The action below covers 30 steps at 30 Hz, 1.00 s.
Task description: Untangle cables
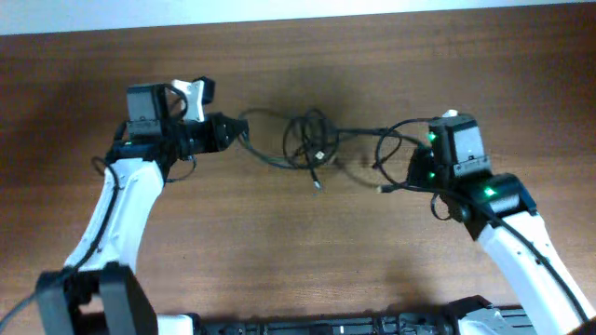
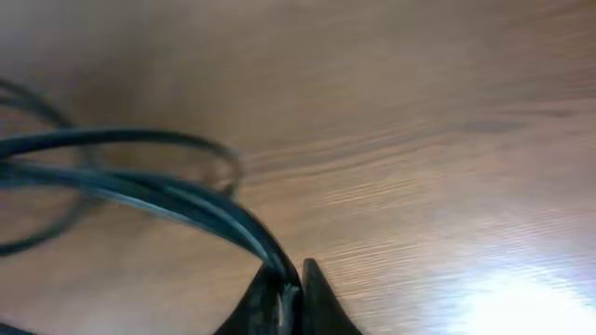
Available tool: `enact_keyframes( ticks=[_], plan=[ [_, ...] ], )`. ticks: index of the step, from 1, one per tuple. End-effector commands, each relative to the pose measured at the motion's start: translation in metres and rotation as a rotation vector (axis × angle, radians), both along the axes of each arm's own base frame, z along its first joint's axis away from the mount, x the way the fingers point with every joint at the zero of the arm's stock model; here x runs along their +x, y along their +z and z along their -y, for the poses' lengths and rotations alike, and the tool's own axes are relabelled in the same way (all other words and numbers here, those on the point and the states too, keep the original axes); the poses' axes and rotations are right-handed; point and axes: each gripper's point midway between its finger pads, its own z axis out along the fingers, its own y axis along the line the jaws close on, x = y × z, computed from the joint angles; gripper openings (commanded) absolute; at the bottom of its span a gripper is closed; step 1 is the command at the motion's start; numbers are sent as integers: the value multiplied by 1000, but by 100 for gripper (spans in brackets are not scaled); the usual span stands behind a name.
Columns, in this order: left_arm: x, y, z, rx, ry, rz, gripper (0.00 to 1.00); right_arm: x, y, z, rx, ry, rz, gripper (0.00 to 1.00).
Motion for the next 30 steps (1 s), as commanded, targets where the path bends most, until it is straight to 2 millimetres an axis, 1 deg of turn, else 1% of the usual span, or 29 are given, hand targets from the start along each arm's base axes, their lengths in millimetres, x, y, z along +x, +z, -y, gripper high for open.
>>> enact_keyframes(
  ticks=[1,2,5,8,9,11,13,15,16,17,18,19,21,22,23,25,26,28,30],
  plan=[
    [7,17,-28,78,90,64,0,0,19,36,-116,-143,65,22],
    [4,17,-23,72,77,56,0,0,16,32,-95,-127,57,23],
    [-7,15,-1,57,-8,49,0,2,13,14,-13,-69,45,26],
    [-21,20,35,40,-161,94,0,4,14,-2,62,-16,46,32],
    [-31,25,53,15,-255,131,0,4,14,-5,78,-4,45,34],
    [-48,36,78,-42,-400,199,0,4,13,-9,95,9,41,37],
    [-72,54,104,-139,-579,292,0,4,11,-12,104,18,31,40],
    [-88,66,115,-210,-679,353,0,4,8,-13,106,23,22,40],
    [-89,67,117,-212,-691,363,2,4,7,-13,105,23,18,41],
    [-85,62,115,-177,-675,362,18,5,5,-13,104,22,12,44],
    [-80,56,112,-131,-649,357,25,5,5,-13,104,22,10,45],
    [-71,46,107,-58,-606,346,38,5,3,-13,103,22,6,46],
    [-51,22,88,122,-495,307,70,5,2,-13,102,22,0,47],
    [-42,11,76,204,-427,269,72,5,1,-13,102,22,-2,47],
    [-36,3,65,269,-370,240,72,5,1,-14,106,25,-4,50],
    [-28,-7,49,357,-293,203,70,5,1,-21,139,52,-6,56],
    [-25,-11,42,387,-254,183,70,6,4,-35,180,125,0,57],
    [-21,-14,36,420,-224,173,70,8,9,-54,245,226,15,58],
    [-19,-16,31,447,-206,168,70,10,13,-70,318,283,24,61]
  ],
)
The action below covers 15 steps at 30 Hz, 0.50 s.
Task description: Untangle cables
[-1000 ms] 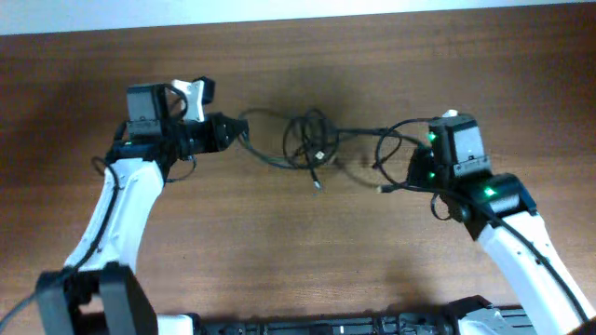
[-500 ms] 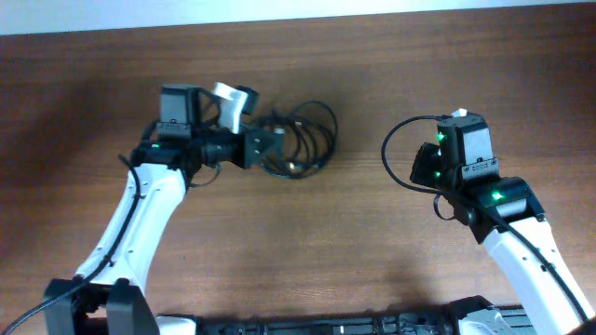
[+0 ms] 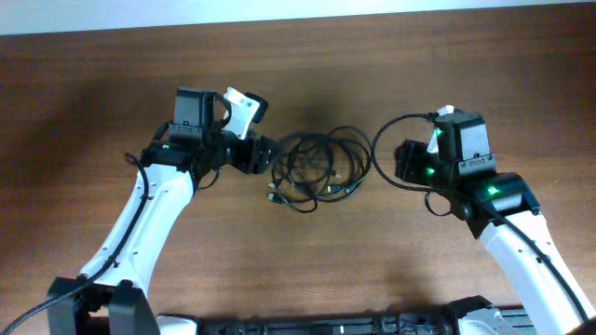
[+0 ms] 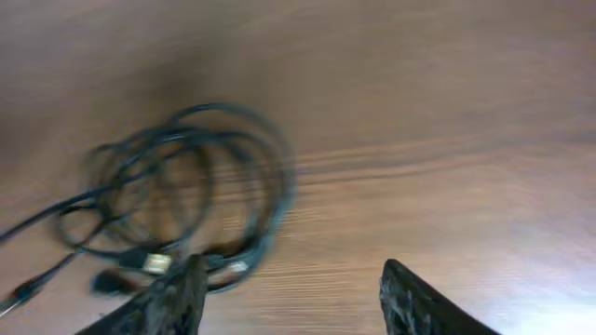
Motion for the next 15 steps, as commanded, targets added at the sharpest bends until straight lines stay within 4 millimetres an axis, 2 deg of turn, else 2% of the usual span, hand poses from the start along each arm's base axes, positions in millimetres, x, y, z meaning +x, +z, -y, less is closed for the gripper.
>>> enact_keyframes(
  ticks=[1,5,7,10,15],
  plan=[
    [16,-3,-27,113,156,19,69,2,7,-41,162,178,3,61],
    [23,-13,-42,132,310,-34,69,7,-8,-54,215,220,-50,62],
    [23,-17,-42,137,309,-45,70,8,-18,-61,246,243,-85,61],
    [24,-29,-42,146,307,-76,72,15,-34,-84,316,323,-121,62],
    [19,-51,-29,99,271,-164,77,28,-67,-116,289,422,-124,61]
  ],
)
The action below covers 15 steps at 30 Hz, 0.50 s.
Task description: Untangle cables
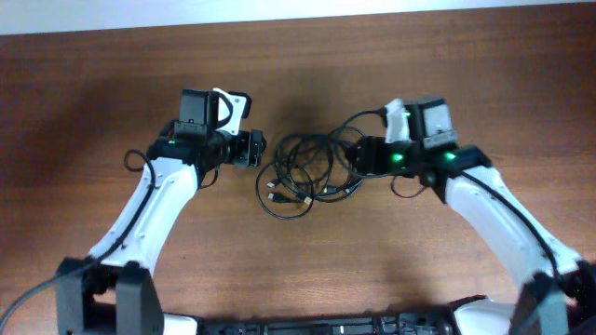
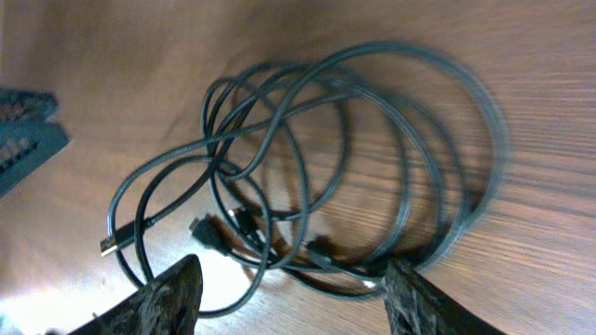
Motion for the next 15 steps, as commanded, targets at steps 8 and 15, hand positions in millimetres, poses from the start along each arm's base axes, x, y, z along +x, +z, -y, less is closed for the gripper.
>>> enact_keyframes(
  ticks=[8,15],
  plan=[
    [-13,-38,27,-112,-64,-161,78,15,-86,-42,-84,110,-39,56],
    [-20,-42,42,-104,-103,-173,77,15,-110,-41,-107,103,-74,4]
  ],
)
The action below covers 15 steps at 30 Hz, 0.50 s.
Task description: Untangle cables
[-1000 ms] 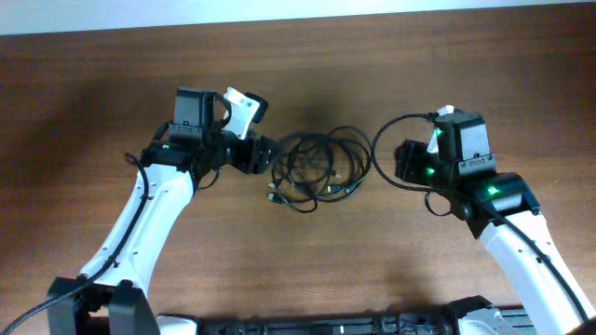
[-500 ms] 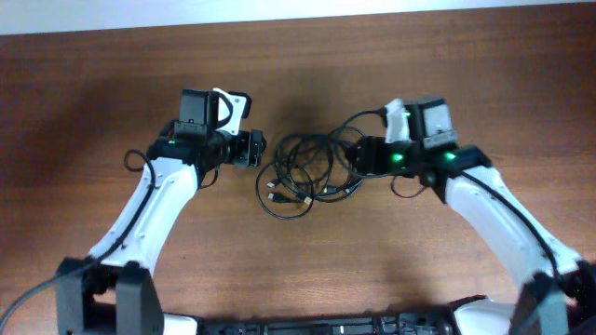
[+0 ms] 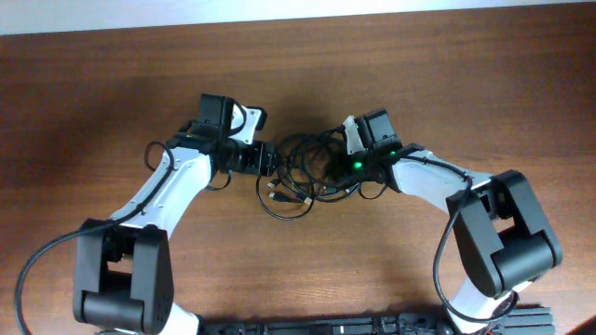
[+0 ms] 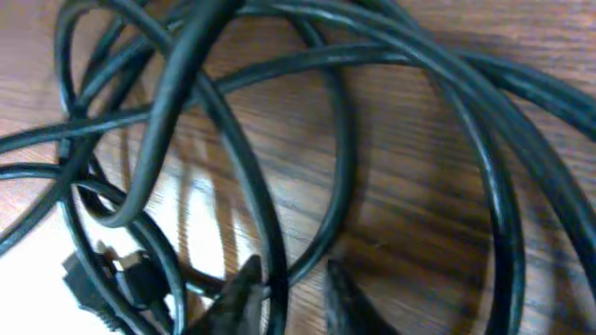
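A bundle of black cables (image 3: 303, 172) lies coiled and overlapping at the middle of the brown table (image 3: 112, 74). Loose plug ends (image 3: 273, 196) stick out at its lower left. My right gripper (image 3: 329, 169) is down in the right side of the bundle. In the right wrist view the right gripper (image 4: 293, 296) is narrowly open, with one black strand (image 4: 265, 233) running between the fingers, against the left one. A dark connector (image 4: 121, 276) lies to their left. My left gripper (image 3: 264, 158) is at the bundle's left edge; its jaws are too dark to read.
Bare wood surrounds the bundle on all sides. The table's far edge (image 3: 298, 17) meets a white strip at the top of the overhead view. Both arms reach in from the near side, left and right of the bundle.
My right gripper has gone from the bundle's right edge into the loops, low over the wood, and its fingers stand much closer together. The left gripper has edged right, against the bundle.
At first the cables were stretched between the grippers, the right one shut on a strand. Then the left gripper was further right, the cables were bunched in a coil, and the right gripper stood open apart from them. It then faced the coil, and now straddles a strand.
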Available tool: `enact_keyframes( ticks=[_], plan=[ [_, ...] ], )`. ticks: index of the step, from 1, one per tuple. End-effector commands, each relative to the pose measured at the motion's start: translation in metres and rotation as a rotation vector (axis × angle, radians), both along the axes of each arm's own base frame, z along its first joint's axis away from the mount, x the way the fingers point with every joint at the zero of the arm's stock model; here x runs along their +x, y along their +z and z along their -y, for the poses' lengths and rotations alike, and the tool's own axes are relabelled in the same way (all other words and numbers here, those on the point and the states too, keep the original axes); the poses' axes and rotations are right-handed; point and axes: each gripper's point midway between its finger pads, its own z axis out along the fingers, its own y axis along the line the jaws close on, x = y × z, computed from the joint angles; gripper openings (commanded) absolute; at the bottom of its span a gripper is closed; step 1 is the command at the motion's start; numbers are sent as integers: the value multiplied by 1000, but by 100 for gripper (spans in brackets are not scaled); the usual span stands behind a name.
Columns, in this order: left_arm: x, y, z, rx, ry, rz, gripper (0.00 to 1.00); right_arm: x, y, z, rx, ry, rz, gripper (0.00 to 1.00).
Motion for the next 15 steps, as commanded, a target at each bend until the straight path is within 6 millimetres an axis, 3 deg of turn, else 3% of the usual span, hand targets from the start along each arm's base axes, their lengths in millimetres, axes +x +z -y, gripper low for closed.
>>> enact_keyframes(
  ticks=[1,4,7,9,12,13,15],
  plan=[
    [-2,0,11,-15,-21,-7,77,3,-2,-1,-15,7,10,4],
    [-5,-1,11,-12,-22,-21,75,5,12,-2,27,12,23,4],
    [-9,-3,8,-1,-20,-41,66,11,42,-1,94,13,65,4],
    [-12,-4,8,4,-23,-49,55,15,77,2,155,14,128,4],
    [-11,-4,8,4,-22,-48,48,14,153,6,226,23,301,4],
    [-12,-4,8,3,-23,-49,41,11,175,7,239,30,361,4],
    [-12,-4,8,3,-23,-49,28,5,203,9,258,34,432,4]
  ],
)
